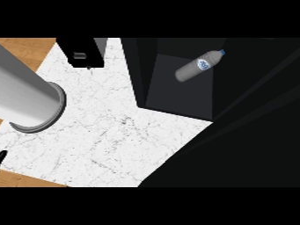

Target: Pick up the bottled water, place it into the cabinet and close the cabinet

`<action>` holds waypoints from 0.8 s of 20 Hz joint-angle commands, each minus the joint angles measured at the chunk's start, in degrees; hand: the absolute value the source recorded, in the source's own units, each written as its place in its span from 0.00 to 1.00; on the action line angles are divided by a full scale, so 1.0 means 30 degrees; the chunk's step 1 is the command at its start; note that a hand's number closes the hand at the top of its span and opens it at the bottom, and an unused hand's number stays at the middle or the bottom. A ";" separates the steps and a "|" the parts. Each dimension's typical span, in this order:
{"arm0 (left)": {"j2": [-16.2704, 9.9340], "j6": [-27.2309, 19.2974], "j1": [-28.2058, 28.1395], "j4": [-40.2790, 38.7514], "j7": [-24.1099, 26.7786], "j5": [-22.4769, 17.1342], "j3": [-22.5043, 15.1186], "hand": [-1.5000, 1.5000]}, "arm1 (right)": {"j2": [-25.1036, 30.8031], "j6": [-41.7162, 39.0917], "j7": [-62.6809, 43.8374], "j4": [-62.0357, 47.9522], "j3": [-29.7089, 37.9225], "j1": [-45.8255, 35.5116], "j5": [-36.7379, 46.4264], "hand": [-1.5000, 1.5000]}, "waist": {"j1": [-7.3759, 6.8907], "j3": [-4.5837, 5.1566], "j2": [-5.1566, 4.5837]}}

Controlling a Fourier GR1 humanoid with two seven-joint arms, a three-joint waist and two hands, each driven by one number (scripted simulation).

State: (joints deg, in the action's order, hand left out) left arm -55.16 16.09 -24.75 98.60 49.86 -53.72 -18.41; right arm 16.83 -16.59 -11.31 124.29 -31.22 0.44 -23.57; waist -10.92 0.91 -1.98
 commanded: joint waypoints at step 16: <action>-0.0348 0.1842 -0.0959 -0.0289 0.0051 -0.0862 0.1205 0.00 | -0.4378 0.5619 -0.1598 -1.7295 0.7587 -1.5264 0.2068 1.00 | 0.1335 -0.0274 0.0227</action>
State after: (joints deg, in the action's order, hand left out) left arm -55.75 18.55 -27.19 98.33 48.58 -55.61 -15.99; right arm 4.87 -2.94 -16.80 85.16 -14.78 -31.95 -19.10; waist -6.66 -0.44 -0.22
